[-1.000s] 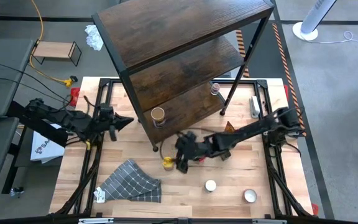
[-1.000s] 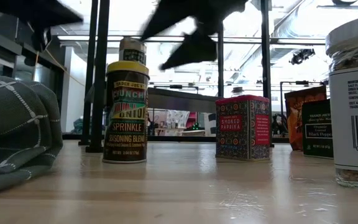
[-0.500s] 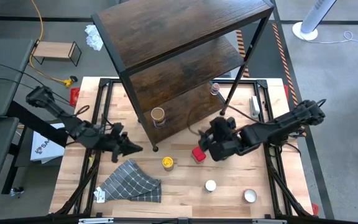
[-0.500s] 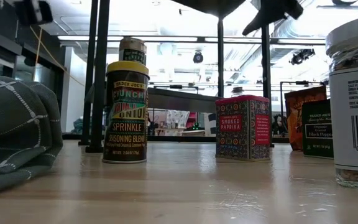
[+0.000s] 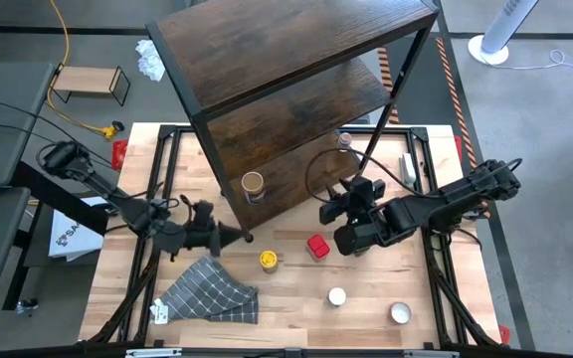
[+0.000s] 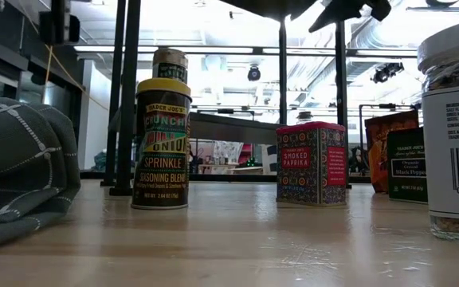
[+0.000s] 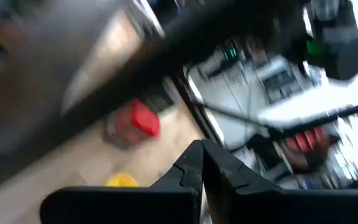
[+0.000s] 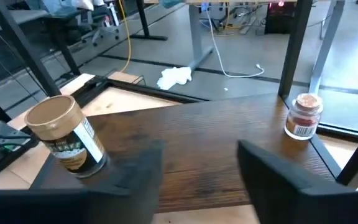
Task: Shelf spices
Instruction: Adjust the shelf
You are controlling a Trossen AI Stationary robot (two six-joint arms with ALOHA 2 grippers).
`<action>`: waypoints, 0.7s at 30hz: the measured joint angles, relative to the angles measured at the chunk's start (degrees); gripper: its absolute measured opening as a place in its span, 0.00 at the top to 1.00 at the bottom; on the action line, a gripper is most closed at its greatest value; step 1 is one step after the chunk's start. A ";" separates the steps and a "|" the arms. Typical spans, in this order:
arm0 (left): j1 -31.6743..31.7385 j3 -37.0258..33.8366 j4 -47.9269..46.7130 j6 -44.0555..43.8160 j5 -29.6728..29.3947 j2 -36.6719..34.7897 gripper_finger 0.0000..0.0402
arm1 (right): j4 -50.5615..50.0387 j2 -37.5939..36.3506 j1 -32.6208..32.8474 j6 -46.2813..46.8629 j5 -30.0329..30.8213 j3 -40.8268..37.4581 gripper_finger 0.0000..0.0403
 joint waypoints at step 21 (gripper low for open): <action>4.34 0.02 -19.49 -4.88 -36.48 -10.03 1.00 | -2.56 -2.99 4.53 -0.57 -18.18 0.00 1.00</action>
